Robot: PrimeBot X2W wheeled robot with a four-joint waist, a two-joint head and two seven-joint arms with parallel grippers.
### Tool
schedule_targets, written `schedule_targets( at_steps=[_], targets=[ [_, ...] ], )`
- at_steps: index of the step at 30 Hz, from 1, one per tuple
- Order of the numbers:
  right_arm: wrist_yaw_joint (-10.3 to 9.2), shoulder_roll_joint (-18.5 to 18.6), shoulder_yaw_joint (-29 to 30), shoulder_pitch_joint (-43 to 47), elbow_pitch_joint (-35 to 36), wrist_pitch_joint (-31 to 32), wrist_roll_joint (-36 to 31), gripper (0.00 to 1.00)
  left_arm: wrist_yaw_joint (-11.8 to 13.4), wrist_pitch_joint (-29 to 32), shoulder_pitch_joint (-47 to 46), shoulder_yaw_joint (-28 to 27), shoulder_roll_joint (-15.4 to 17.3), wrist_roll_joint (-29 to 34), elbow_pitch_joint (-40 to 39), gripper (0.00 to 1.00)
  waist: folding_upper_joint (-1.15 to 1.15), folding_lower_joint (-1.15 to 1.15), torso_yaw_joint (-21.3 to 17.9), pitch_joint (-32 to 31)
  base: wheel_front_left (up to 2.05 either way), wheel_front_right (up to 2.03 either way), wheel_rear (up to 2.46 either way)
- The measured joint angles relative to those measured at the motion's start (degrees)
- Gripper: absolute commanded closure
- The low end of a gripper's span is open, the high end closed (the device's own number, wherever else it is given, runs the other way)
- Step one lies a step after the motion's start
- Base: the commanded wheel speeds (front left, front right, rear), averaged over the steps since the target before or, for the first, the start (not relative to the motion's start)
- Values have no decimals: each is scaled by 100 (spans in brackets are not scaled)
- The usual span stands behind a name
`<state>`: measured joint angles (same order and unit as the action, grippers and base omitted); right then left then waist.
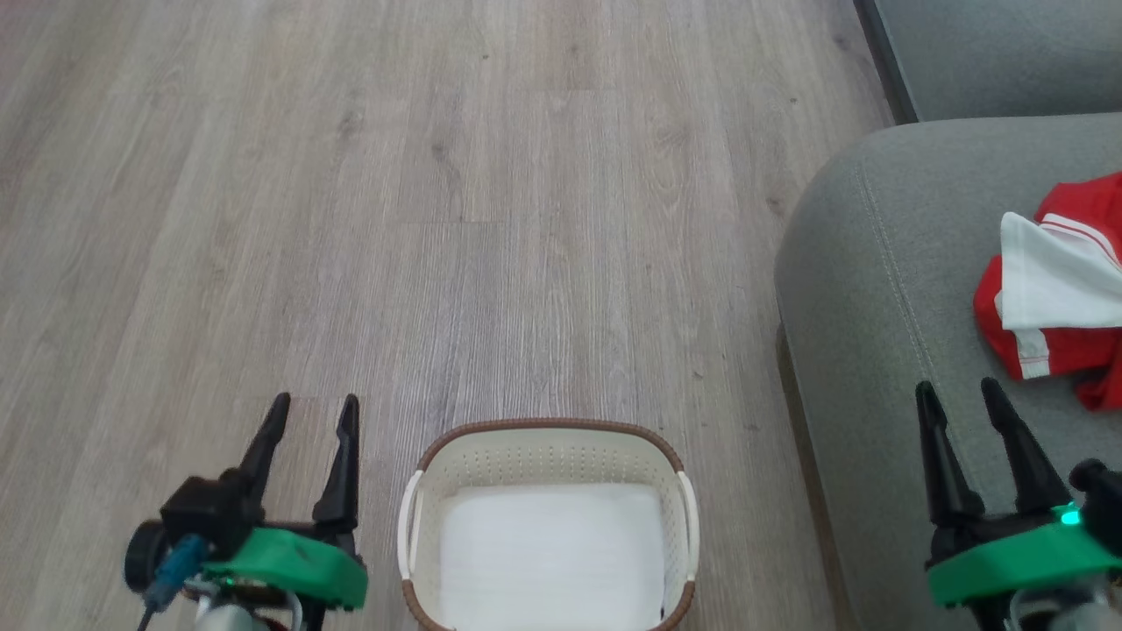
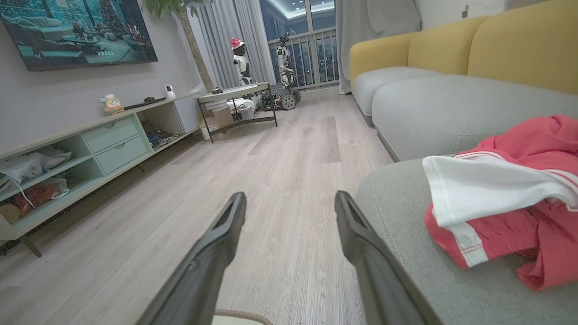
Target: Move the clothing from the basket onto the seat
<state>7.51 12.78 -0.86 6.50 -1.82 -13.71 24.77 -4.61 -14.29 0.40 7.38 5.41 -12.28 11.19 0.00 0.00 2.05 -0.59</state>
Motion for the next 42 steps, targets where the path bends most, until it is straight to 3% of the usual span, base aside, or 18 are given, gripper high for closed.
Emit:
schedule_targets(
  at_steps=[1, 8, 42],
  targets=[
    [0, -4, -2, 1, -14, 0, 0, 100, -14, 1, 1, -14, -5, -1, 13, 100, 0, 0, -2, -3, 0, 0, 0],
    [0, -111, -113, 148, -516, 25, 111, 100, -10, 69, 293, -2, -44, -137, 493, 100, 0, 0, -7, -2, 0, 0, 0],
    [0, -336, 69, -30, -746, 517, 1983, 100, -49, 616, 207, -271, -97, -2301, 490, 100, 0, 0, -63, 20, 0, 0, 0]
  ],
)
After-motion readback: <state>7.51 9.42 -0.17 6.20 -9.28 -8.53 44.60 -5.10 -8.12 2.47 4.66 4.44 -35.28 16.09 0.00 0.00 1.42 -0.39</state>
